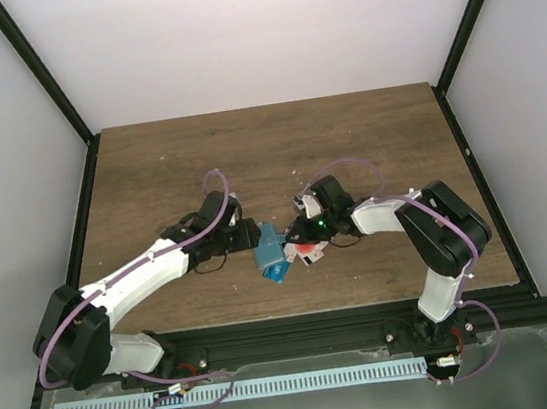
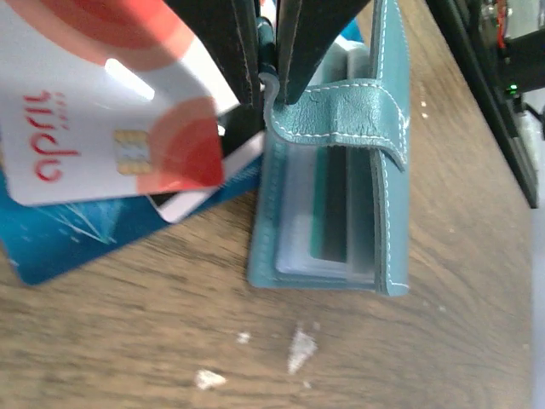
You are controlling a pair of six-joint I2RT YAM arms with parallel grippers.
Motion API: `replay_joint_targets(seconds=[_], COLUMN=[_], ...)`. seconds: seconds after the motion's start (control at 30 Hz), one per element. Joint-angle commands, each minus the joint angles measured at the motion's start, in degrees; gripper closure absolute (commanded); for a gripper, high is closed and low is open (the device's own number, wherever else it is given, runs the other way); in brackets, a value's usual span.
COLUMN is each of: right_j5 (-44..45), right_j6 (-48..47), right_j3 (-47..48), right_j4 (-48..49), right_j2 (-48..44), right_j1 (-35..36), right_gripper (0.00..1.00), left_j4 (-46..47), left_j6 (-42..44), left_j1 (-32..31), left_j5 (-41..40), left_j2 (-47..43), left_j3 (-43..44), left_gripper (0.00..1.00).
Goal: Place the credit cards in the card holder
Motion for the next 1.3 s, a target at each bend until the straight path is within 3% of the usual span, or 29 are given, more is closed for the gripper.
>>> replay_joint_targets(seconds=[0.0, 0.2, 0.3, 0.47, 0.83, 1.17, 1.27], right_j5=[5.42, 6.68, 8.02, 6.41, 2.81, 1.9, 4.22], right_j6=[-3.14, -2.92, -2.83, -1.97, 1.27, 1.42, 0.23], right_j3=[1.9, 2.31, 2.45, 1.89, 1.78, 3.46, 3.2], right_j4=[-6.14, -7.35, -8.78, -10.35, -9.34, -2.93, -2.93], right_j2=[-1.55, -2.06, -3.38, -7.43, -13.58, -2.81, 0.13], right_j1=[-0.39, -0.4, -0.39, -0.39, 2.66, 5.01, 5.01], right_gripper=[0.95, 0.85, 0.75, 0.68, 0.57, 0.65, 0.67], left_j4=[1.05, 5.05, 6.29, 6.84, 5.18, 5.77, 6.36], left_j6=[1.9, 4.74, 6.36, 7.94, 8.89, 8.88, 8.63], left_j1=[-0.18, -0.21, -0.44, -0.99, -2.54, -2.65, -2.62], left_j5=[-0.71, 2.94, 4.0, 3.93, 1.02, 1.79, 2.7], left_j2=[-0.23, 6.02, 10.27, 15.71, 18.31, 19.12, 18.87], left_j3=[-1.54, -1.66, -0.74, 0.6, 1.65, 1.52, 1.2], left_gripper=[0.43, 0.61, 0.64, 0.68, 0.56, 0.55, 0.51])
